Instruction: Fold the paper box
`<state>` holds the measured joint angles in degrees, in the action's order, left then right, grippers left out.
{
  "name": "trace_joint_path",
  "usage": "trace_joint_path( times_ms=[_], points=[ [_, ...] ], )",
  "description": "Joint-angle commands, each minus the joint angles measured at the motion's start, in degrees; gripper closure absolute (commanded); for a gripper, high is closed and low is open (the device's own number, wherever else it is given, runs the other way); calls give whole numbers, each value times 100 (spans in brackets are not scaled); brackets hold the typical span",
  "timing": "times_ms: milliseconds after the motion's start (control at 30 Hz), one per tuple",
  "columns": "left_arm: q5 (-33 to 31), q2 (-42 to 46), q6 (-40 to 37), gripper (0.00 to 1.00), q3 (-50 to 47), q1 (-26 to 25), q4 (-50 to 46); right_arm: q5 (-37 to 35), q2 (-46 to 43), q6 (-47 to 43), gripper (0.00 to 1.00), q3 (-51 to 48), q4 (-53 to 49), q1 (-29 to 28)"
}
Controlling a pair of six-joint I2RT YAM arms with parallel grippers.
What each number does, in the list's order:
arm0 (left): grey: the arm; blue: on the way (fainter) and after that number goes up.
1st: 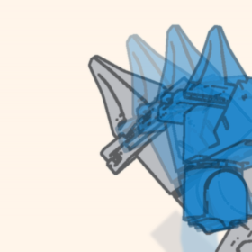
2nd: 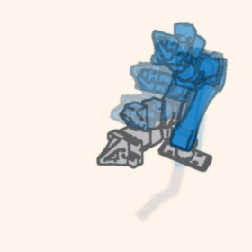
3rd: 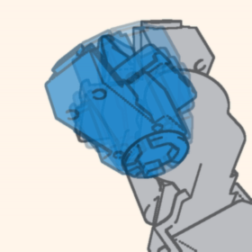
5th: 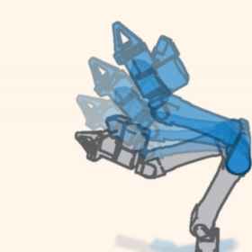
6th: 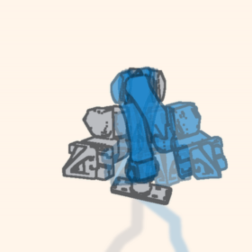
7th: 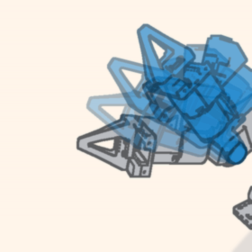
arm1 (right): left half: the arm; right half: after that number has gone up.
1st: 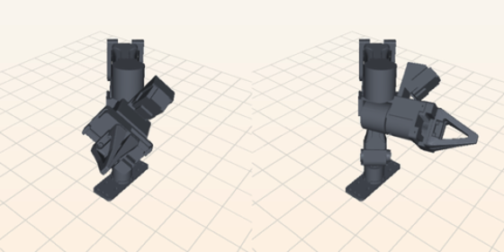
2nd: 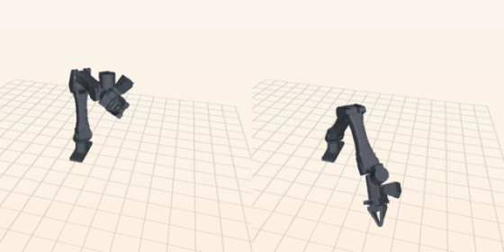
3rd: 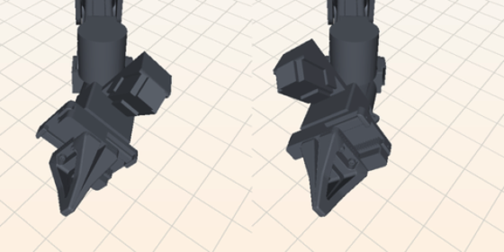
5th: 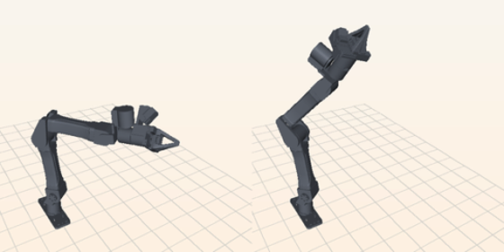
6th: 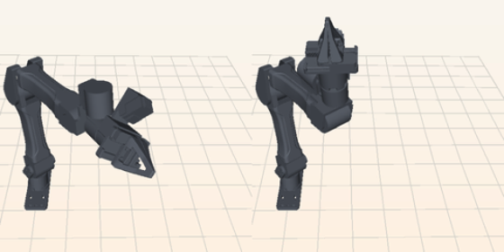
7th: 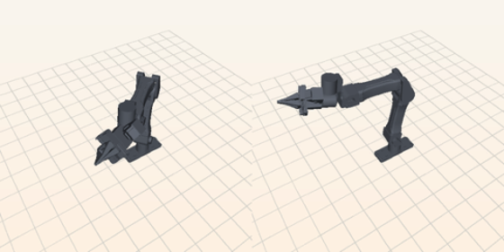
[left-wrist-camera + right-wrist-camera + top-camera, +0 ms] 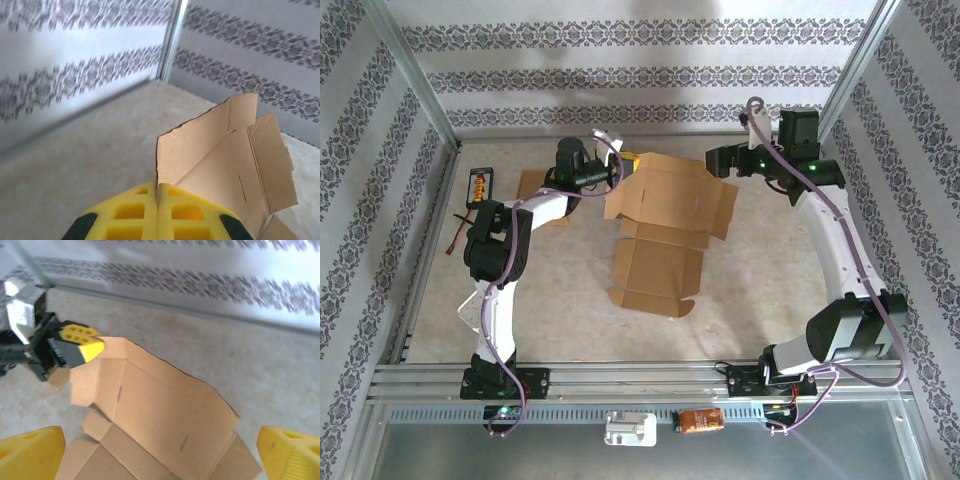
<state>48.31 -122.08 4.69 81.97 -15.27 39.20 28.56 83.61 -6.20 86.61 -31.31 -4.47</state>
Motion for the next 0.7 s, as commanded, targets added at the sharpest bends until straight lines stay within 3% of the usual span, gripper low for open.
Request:
trace_joint_path(
  times_ms=[0, 67, 167, 300, 467, 567, 667],
  points=[
    [605, 82, -351, 100, -214, -9, 1544, 775, 165, -2411, 2, -136, -33, -299],
    [723, 94, -322, 100, -296, -22, 1736, 657, 198, -3647, 2, -311, -133, -483],
    [750, 195, -511, 100, -442, -58, 1772, 234, 487, -4504, 2, -315, -13, -695],
    [737, 390, -1083, 100, -580, -150, 1284, 150, 1525, -4640, 10, 869, -969, -727],
    [732, 488, -1222, 100, -724, -183, 1278, -253, 2399, -4865, 18, 1477, -1273, -792],
    [734, 543, -1315, 100, -766, -196, 1230, -279, 2733, -4996, 29, 1798, -1507, -804],
    [716, 563, -1372, 100, -786, -201, 1197, -308, 2974, -4992, 52, 2137, -1781, -802]
  ],
)
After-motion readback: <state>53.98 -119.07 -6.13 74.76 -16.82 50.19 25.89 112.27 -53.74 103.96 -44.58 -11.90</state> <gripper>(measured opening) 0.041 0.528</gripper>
